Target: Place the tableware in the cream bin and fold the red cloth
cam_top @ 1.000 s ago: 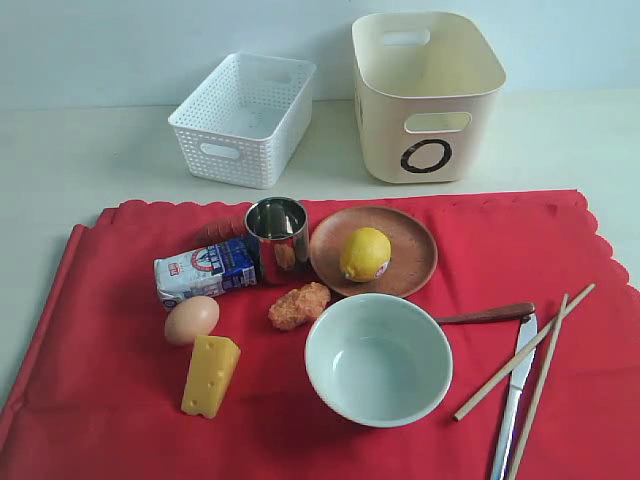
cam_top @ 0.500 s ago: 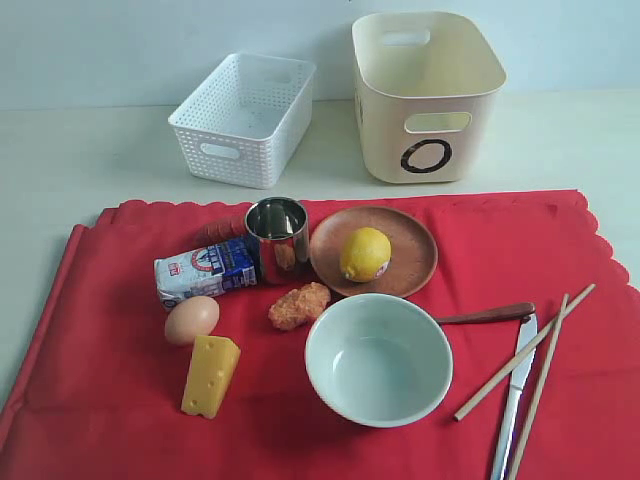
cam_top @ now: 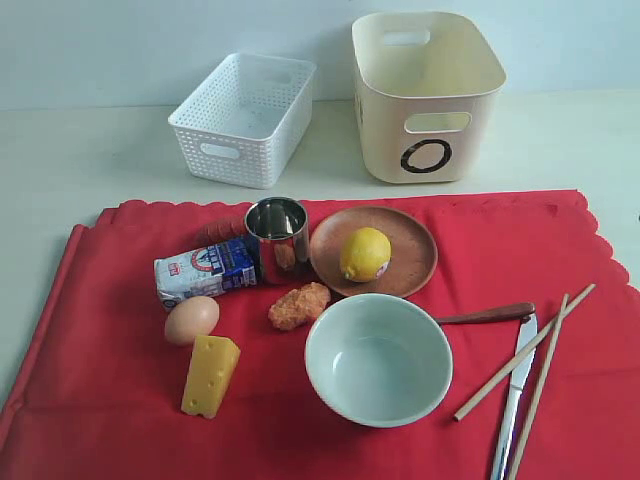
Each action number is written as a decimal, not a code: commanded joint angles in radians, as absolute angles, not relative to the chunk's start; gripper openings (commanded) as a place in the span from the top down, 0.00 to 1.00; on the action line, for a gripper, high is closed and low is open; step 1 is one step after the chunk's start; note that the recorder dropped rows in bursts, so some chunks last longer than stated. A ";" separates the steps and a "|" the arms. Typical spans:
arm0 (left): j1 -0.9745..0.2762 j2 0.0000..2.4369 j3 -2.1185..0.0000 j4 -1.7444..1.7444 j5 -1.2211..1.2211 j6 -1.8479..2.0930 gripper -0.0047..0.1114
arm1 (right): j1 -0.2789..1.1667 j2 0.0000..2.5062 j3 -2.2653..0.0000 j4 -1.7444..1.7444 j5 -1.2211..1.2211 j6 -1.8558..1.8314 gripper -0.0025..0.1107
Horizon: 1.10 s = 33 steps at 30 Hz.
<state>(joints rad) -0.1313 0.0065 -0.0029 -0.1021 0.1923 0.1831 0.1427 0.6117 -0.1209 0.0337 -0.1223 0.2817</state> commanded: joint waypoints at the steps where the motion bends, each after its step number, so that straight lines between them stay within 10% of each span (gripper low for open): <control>1: -0.127 0.000 0.000 -0.103 0.191 0.180 0.95 | 0.162 0.790 -0.159 0.024 -0.125 0.299 0.98; 12: -0.127 0.000 0.000 -0.103 0.191 0.180 0.95 | 0.420 1.159 -0.308 0.019 -0.159 0.299 0.95; 33: -0.127 0.000 0.000 -0.103 0.191 0.180 0.95 | 0.570 1.588 -0.686 -0.095 -0.106 0.115 0.33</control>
